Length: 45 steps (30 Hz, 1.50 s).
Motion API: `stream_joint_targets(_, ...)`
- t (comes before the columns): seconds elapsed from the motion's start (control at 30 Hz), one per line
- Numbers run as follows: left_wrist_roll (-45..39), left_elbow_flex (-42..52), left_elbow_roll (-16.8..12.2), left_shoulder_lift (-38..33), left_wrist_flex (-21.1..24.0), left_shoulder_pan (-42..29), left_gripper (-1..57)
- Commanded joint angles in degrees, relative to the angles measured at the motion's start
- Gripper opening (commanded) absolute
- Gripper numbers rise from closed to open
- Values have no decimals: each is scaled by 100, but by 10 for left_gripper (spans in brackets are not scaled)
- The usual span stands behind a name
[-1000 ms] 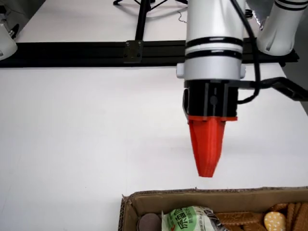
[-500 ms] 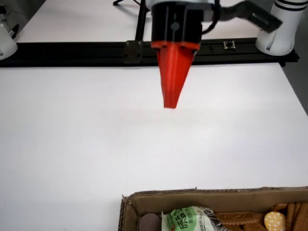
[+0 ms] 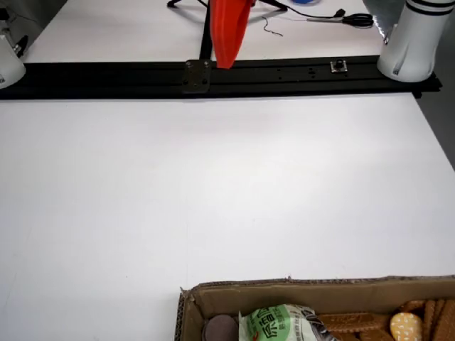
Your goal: Grasp a snack and put it in the bin.
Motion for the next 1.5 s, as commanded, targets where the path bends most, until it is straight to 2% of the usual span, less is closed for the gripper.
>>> stream_joint_targets(0.03,-257,731,-9,-433,-75,-322,-4)
stream_joint_targets(0.17,-578,1586,-52,-965,-213,-576,-4)
stream_joint_targets(0.4,-1452,3586,-191,-2304,-932,-846,-4)
stream_joint_targets(0.57,-1702,4406,-217,-2883,-1251,-985,-4)
stream_joint_targets(0.8,-1798,4752,-365,-3115,-1807,-1066,-4)
stream_joint_targets(1.03,-1818,4798,-519,-2954,-2344,-1035,-4)
stream_joint_targets(1.27,-1817,4798,-540,-2795,-2479,-1063,-4)
stream_joint_targets(1.5,-1801,4795,-562,-2766,-2405,-1089,-4)
